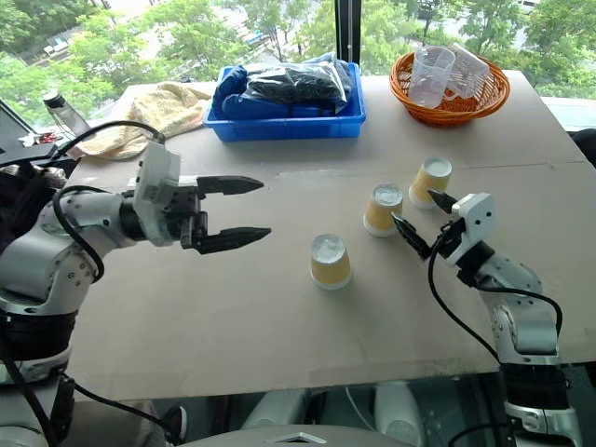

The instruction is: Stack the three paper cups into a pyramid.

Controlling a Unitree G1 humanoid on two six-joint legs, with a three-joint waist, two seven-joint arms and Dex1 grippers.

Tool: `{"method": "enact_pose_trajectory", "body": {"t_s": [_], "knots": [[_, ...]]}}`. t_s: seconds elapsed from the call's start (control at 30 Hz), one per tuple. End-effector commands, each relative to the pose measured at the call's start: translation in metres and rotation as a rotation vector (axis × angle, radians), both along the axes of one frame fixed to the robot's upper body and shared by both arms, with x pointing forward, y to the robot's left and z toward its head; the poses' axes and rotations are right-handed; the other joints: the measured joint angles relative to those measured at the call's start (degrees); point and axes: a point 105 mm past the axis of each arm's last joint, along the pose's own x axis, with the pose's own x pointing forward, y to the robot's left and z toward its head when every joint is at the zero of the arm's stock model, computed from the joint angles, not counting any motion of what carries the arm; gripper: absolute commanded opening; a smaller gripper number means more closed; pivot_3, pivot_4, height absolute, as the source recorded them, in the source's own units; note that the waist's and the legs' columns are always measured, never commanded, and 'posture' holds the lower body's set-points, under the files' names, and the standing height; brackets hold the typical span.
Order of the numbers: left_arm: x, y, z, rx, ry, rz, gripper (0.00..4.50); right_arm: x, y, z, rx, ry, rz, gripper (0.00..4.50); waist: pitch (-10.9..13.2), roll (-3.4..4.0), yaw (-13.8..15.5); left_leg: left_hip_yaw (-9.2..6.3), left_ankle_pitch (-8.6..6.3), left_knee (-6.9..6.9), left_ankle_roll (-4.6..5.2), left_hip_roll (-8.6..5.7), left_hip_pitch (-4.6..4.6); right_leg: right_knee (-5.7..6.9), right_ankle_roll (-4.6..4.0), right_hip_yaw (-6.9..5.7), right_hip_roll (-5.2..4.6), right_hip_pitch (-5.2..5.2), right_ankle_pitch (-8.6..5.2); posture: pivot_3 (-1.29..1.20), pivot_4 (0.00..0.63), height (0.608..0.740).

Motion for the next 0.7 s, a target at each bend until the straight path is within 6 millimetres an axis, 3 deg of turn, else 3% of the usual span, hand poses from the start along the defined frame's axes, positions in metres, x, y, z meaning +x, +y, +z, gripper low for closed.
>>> {"method": "enact_pose_trajectory", "body": {"t_s": [0.03, 0.3, 0.7], "knots": [[-0.014, 0.001, 0.015, -0.004, -0.021, -0.051, 4.43, 0.010, 0.009, 0.005, 0.007, -0.020, 0.031, 4.50, 0.0, 0.02, -0.5, 0.00, 0.00, 0.00, 0.00, 0.00, -0.01, -0.02, 0.00, 0.00, 0.01, 0.00, 0.00, 0.00, 0.150, 0.740], [-0.027, 0.004, 0.010, 0.004, 0.059, -0.095, 4.43, 0.022, 0.027, 0.008, 0.017, -0.008, 0.101, 4.50, 0.0, 0.06, -1.0, 0.01, 0.00, 0.00, 0.00, 0.01, -0.11, 0.04, 0.00, 0.04, 0.02, -0.15, 0.00, 0.00, 0.150, 0.740], [-0.022, 0.009, 0.013, 0.002, 0.046, -0.080, 4.43, 0.037, 0.050, 0.014, 0.009, 0.031, 0.153, 4.50, 0.0, 0.07, -1.1, 0.01, 0.00, 0.02, -0.01, 0.00, -0.13, 0.04, 0.00, 0.02, 0.02, -0.17, 0.00, 0.00, 0.150, 0.740]]}}
